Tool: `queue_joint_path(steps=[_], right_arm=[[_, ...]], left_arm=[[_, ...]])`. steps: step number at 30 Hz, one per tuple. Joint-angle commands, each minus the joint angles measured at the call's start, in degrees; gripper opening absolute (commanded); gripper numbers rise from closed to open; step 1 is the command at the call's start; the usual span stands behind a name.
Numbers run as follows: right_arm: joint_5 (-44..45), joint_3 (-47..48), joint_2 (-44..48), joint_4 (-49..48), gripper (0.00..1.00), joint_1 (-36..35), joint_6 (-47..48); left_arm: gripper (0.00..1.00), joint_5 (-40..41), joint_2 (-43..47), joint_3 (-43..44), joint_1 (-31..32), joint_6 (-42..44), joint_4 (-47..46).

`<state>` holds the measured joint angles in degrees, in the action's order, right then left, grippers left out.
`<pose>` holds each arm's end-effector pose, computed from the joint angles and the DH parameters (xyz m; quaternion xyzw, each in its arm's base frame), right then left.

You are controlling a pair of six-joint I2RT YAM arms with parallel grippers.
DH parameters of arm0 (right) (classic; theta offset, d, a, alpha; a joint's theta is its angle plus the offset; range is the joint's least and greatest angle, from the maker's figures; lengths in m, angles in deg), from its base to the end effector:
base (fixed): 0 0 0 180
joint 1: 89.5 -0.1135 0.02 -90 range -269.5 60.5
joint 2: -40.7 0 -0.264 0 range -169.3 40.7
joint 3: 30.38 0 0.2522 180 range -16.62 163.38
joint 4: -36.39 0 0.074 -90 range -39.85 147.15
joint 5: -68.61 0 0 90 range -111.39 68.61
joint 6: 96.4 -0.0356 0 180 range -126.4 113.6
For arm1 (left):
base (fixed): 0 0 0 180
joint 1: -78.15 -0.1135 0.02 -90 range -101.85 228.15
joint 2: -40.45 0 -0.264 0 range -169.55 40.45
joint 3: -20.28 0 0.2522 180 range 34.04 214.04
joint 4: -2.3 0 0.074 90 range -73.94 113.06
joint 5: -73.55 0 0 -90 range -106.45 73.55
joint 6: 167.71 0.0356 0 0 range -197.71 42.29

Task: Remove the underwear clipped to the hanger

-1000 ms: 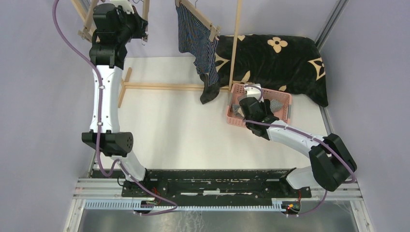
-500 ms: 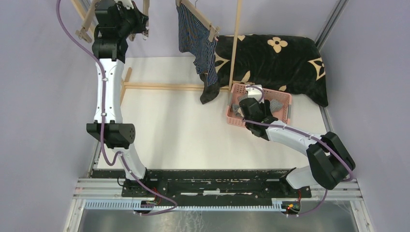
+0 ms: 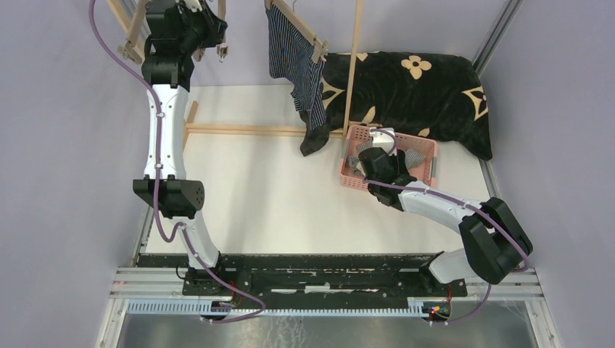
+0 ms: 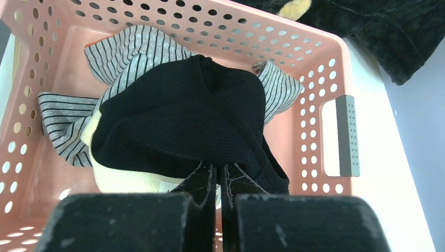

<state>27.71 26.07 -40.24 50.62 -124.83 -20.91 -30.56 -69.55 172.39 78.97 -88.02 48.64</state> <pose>0.2471 0.1422 0.2088 0.0287 0.8390 -0.1739 0.5148 0.4055 -0.0145 0.5227 0.0231 0.7316 -0.1551 0.6635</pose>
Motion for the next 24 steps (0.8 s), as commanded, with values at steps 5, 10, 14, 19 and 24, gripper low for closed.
queue_joint_path(steps=[5,10,14,19,24], right_arm=[[2.5,2.6,-1.9,-0.2,0.01,0.3,-2.3],[3.0,3.6,-2.1,0.9,0.01,0.4,-2.4],[3.4,4.9,-1.5,1.0,0.18,0.6,-1.2],[3.0,6.8,-1.9,1.7,0.44,1.2,-0.8],[4.4,7.8,-1.6,0.4,0.89,1.4,-0.6]], left_arm=[[0.36,-0.4,4.6,-2.2,-0.3,-1.1,-4.8],[0.41,-1.1,6.4,-3.4,-0.2,-1.3,-4.7],[0.44,-2.2,10.1,-6.9,-0.3,-0.6,-4.8],[0.43,-0.7,16.7,-11.7,-0.3,1.4,-4.7],[0.5,2.8,22.2,-14.2,-0.3,2.7,-5.2]])
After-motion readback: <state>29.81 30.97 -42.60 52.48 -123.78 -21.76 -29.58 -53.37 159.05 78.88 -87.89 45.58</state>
